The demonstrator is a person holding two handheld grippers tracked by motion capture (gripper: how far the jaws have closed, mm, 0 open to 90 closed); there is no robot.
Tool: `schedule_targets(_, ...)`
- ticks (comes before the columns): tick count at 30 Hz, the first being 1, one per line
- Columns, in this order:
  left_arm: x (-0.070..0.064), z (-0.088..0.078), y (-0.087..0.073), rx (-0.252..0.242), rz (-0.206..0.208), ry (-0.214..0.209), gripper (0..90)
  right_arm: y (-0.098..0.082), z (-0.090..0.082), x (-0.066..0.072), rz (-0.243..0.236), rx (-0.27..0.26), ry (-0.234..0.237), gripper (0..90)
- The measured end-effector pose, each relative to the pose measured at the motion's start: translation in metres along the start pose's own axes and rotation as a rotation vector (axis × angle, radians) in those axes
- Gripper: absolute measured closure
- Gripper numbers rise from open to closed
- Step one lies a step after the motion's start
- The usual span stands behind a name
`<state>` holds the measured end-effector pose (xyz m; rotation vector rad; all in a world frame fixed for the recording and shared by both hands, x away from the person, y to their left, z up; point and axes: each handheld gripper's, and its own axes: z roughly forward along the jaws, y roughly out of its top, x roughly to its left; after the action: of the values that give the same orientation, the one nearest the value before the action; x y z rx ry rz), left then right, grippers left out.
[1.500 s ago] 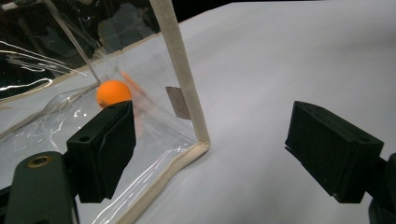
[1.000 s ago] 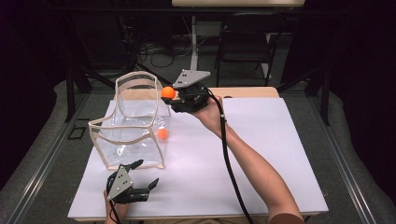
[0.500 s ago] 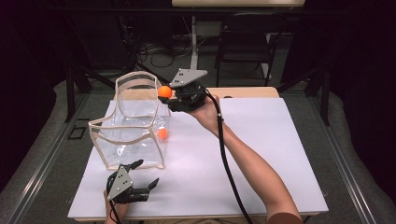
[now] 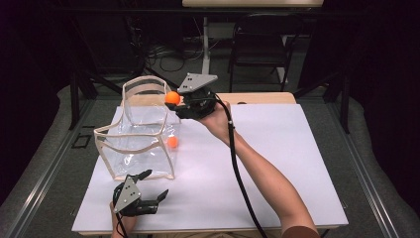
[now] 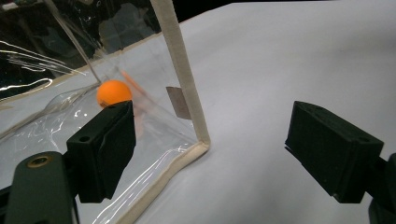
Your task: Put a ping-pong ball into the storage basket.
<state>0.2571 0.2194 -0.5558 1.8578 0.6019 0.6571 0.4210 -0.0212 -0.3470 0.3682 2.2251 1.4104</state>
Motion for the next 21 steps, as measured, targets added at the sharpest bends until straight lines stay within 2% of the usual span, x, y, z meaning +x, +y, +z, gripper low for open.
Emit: schedule_targets(21, -0.0004, 0.0, 0.0001, -0.001, -0.001, -0.003, 15.8, 0.0041, 0.0082, 0.004, 0.008, -0.018, 0.003, 50.8)
